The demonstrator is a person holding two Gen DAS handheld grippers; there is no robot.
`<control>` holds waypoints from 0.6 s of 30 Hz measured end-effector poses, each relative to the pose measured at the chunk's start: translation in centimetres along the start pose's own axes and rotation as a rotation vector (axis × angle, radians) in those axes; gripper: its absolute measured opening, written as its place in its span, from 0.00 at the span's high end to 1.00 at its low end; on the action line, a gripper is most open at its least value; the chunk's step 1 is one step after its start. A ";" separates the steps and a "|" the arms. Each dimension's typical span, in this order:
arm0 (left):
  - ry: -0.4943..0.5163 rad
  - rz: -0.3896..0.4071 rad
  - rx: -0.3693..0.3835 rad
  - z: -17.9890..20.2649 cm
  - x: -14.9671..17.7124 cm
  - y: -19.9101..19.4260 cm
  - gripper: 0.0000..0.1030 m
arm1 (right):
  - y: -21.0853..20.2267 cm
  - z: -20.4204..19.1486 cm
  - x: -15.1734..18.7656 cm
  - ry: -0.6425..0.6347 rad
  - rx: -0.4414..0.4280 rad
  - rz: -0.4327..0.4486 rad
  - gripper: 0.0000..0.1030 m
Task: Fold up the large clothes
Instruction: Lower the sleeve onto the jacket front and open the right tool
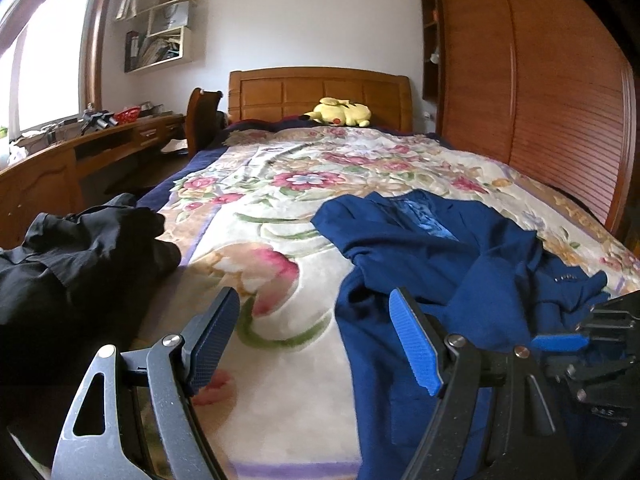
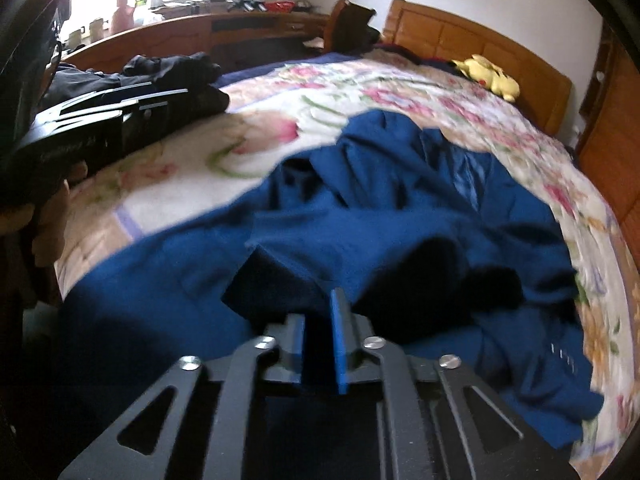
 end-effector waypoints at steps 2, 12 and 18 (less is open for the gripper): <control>0.017 0.000 0.018 0.8 -0.1 0.0 0.24 | -0.6 0.5 0.7 0.028 0.000 0.001 0.50; 0.097 0.003 0.181 5.2 -1.0 0.2 0.24 | -4.1 2.6 2.8 0.083 0.096 0.073 0.48; 0.121 -0.046 0.256 7.1 -1.0 2.1 0.40 | -5.0 3.5 4.0 0.112 0.132 0.096 0.48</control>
Point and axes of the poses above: each gripper's, at about its wrist camera, not at the fingertips, and y roughly the way its jaws point, z to its right, x to its underside, the point moved 1 cm from there along y, roughly the way its jaws point, and after that the axes turned 12 degrees about y, right-handed, at the moved point
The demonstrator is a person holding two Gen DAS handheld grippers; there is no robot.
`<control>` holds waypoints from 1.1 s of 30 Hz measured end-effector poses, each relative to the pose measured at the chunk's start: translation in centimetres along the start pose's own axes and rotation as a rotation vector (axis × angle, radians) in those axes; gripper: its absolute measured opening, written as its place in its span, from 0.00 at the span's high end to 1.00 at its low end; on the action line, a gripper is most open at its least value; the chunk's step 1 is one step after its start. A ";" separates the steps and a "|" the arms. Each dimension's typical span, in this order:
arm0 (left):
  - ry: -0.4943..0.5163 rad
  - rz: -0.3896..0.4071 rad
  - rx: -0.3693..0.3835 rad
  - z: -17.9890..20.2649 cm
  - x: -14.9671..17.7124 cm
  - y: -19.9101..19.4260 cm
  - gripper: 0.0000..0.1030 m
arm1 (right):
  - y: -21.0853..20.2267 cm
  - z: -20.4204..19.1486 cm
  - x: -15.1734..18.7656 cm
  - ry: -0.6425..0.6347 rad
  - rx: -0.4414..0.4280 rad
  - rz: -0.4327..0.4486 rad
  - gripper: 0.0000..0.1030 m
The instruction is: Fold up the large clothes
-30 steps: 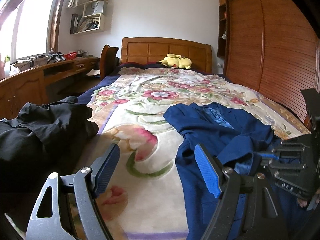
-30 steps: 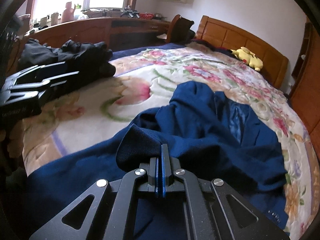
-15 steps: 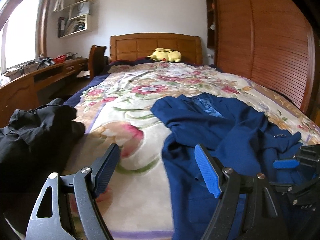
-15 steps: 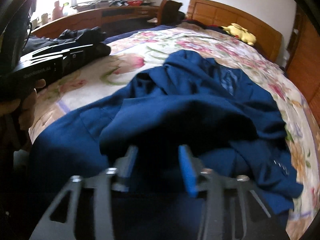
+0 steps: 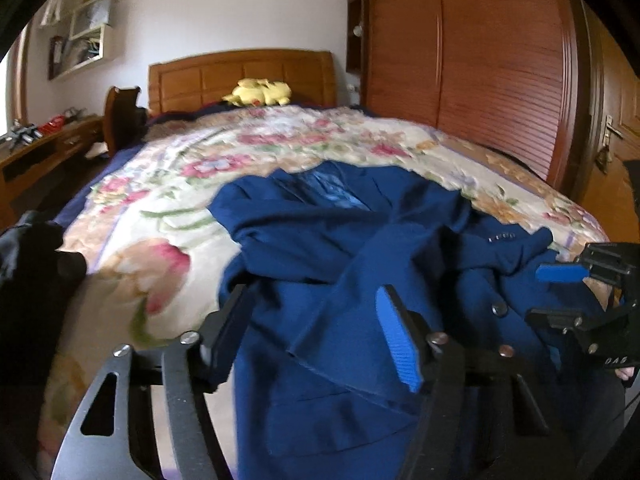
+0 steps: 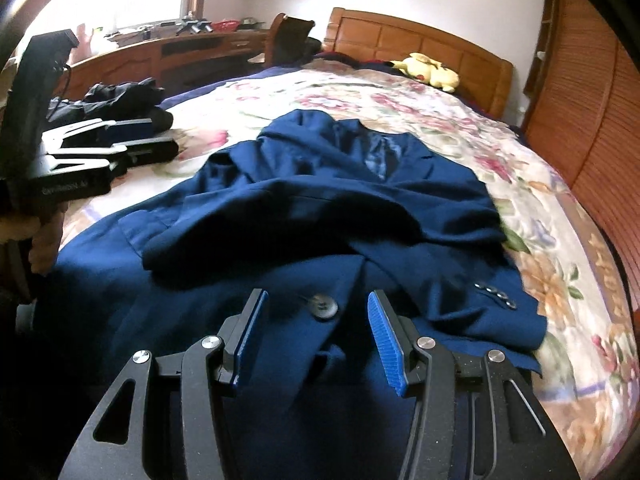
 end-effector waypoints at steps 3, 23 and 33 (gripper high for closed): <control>0.004 -0.059 0.023 0.5 0.4 1.6 0.40 | -0.3 0.5 0.6 0.011 0.011 0.009 0.48; -0.063 -0.263 0.131 0.4 3.2 6.1 0.54 | -1.6 4.5 2.5 0.141 0.042 0.047 0.44; -0.032 -0.146 0.060 0.5 1.9 2.8 0.97 | -5.0 6.0 4.2 0.184 0.030 0.080 0.44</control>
Point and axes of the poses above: each gripper's, at about its wrist camera, not at the fingertips, and y roughly the way its jaws point, z to its right, x to its underside, the point moved 1 cm from there along y, roughly the way its jaws point, and after that the axes turned 12 degrees about y, right-handed, at the moved point
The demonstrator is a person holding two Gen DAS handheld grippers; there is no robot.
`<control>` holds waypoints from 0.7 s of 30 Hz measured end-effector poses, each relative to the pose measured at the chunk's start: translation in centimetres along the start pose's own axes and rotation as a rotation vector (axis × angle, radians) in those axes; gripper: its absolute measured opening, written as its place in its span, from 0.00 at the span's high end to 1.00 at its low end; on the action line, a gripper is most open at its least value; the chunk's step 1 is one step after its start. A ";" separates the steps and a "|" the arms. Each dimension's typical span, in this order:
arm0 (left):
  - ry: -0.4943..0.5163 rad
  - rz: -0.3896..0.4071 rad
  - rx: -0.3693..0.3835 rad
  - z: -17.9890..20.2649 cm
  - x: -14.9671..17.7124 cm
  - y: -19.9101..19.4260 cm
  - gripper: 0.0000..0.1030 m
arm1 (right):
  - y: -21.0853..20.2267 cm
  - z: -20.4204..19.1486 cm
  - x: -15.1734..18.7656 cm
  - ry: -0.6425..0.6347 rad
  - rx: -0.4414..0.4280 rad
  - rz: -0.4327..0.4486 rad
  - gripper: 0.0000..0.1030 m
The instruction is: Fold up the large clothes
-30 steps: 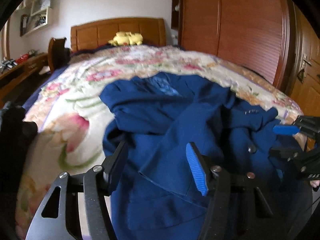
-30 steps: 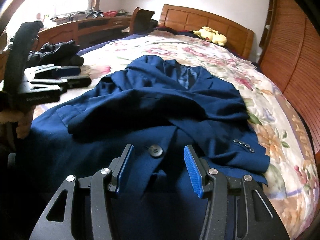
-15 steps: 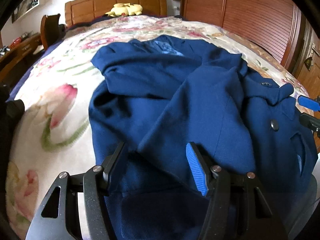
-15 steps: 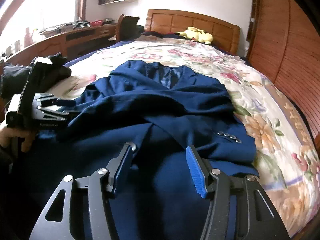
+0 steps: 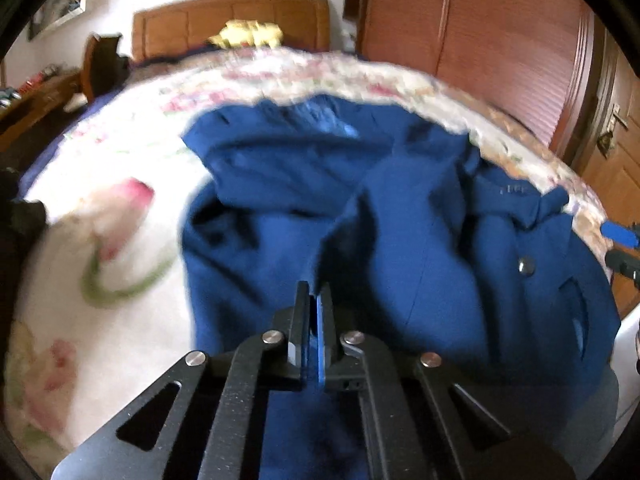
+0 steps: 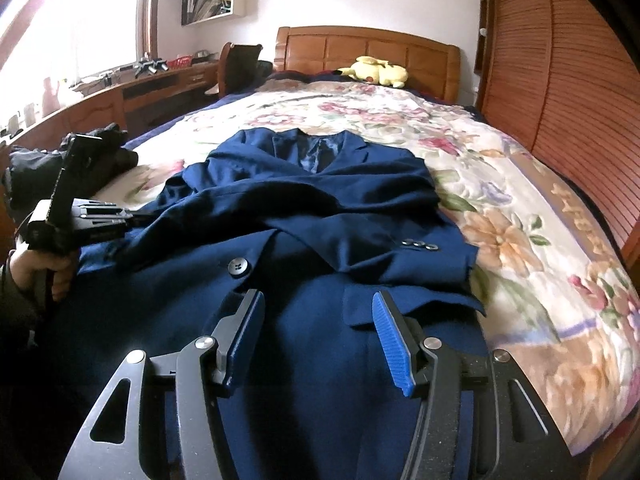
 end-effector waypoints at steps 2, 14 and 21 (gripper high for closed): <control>0.008 0.051 -0.087 -0.6 -0.6 -1.7 0.97 | -0.8 0.4 0.3 0.008 0.002 0.010 0.44; -0.015 0.114 -0.147 -2.1 -1.7 -6.0 0.97 | -4.2 3.2 1.5 0.031 0.041 0.058 0.43; 0.021 0.145 -0.162 -1.5 -0.1 -9.9 0.93 | -5.1 4.3 2.4 0.057 0.052 0.067 0.43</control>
Point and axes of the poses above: each gripper's, at about its wrist camera, not at the fingertips, and y roughly the way its jaws point, z to its right, x to its underside, the point moved 1 cm from there along y, roughly the way its jaws point, and after that the axes turned 12 degrees about y, right-handed, at the moved point
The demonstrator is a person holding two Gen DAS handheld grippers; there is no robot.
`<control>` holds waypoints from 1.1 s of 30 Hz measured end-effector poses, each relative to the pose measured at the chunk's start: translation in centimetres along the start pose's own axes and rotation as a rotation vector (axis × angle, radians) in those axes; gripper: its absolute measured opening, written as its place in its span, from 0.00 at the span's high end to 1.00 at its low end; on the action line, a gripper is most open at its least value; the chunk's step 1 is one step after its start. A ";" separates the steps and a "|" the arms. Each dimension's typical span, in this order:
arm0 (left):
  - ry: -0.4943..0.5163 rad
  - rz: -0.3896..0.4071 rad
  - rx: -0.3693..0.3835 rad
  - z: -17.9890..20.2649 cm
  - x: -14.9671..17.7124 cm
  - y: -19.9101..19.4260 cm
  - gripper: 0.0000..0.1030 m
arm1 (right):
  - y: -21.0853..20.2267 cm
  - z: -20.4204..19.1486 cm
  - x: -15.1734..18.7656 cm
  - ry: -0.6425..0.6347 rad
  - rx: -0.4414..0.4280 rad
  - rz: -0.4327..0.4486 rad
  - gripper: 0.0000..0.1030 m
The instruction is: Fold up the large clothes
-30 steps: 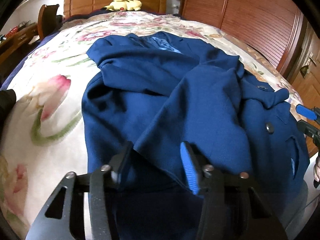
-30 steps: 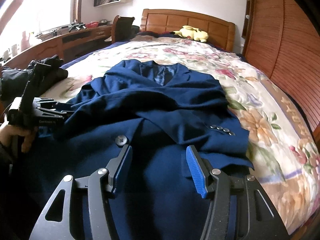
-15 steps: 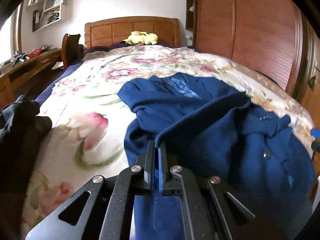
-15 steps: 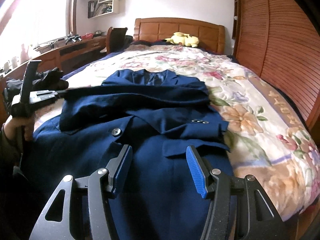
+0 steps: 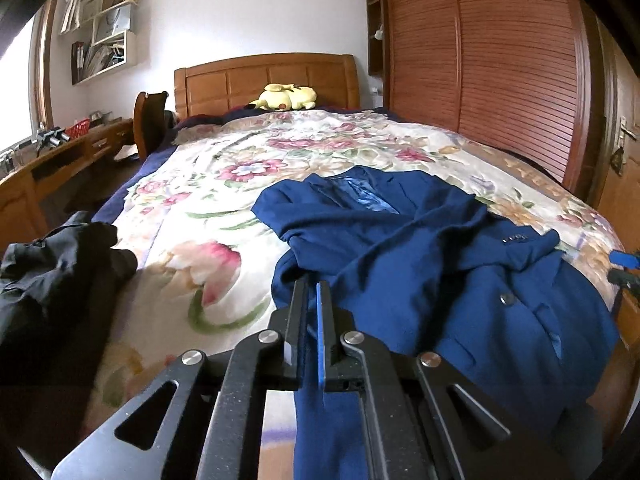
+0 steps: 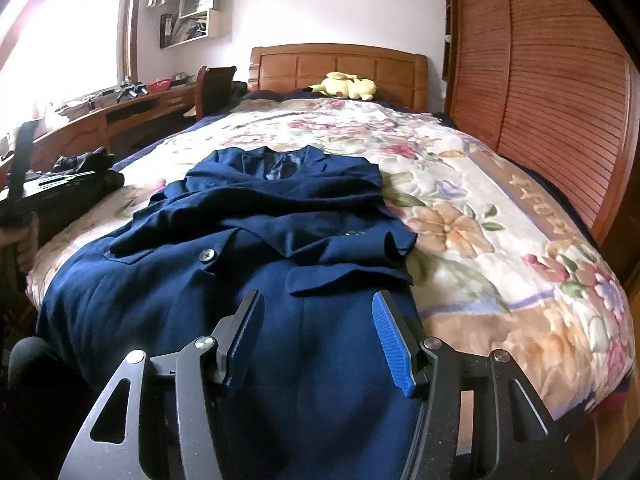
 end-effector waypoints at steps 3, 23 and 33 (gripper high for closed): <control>-0.005 0.005 0.004 0.2 0.8 -1.0 0.69 | 0.1 0.5 0.0 0.009 0.010 0.001 0.43; -0.007 -0.035 -0.004 3.2 7.9 -2.9 0.24 | -0.4 4.8 0.5 0.012 0.052 -0.054 0.43; -0.030 -0.071 0.005 3.3 10.4 -2.1 0.24 | 1.7 6.0 1.9 0.029 0.036 -0.128 0.43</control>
Point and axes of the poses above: each gripper's, at about its wrist camera, not at the fingertips, and y roughly the way its jaws point, z to its right, x to its underside, the point moved 1 cm from there along y, roughly the way its jaws point, and after that the axes turned 12 degrees about y, right-handed, at the moved point
